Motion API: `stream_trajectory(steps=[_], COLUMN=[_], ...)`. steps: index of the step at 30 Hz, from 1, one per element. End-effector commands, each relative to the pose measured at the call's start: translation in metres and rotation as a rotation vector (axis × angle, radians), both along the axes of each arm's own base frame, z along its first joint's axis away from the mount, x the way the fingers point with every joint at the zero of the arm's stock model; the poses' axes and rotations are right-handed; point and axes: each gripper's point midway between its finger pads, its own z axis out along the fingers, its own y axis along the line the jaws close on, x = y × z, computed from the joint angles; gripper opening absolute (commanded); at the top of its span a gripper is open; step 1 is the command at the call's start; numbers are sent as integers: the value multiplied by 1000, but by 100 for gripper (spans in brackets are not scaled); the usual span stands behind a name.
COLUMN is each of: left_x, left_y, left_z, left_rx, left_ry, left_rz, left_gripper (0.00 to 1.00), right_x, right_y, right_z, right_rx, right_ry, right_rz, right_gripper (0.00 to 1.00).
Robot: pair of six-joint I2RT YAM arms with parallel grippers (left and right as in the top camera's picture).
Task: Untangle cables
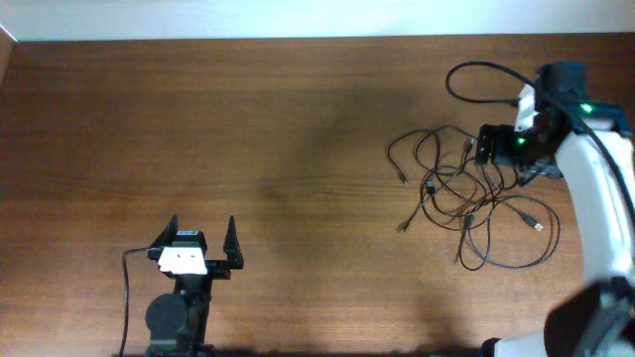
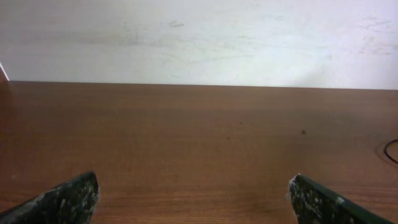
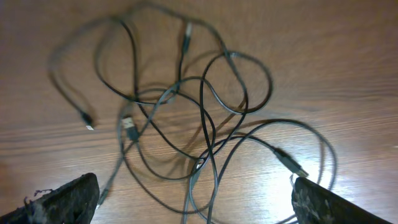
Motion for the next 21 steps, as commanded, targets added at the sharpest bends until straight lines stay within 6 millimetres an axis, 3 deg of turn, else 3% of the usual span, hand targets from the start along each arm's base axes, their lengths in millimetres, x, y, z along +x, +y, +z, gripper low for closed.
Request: stream_trajectory(steps=[1,5,10,13,16,21], left_x=[0,0,0,0,0,0], left_y=[0,0,0,0,0,0], left_z=[0,0,0,0,0,0], left_rx=[15,15,15,15,15,15], left_ry=[-2,-2,-2,-2,-2,-2], left_rz=[-2,-2,-2,-1,-2,-2], left_gripper=[99,99,99,99,99,99], right_x=[-10,-35,-84,-102,-109,-146], right_y=[-2,1,8,10,11,16], right_z=[52,110,178,197,199,225], right_rx=[-25,-48,-78,-87,-88,-105], right_ry=[-151,-332,-570,-644,-655,-784], right_rz=[-12,-12,-13,-13,-14,-14], right_gripper=[99,99,99,99,99,99])
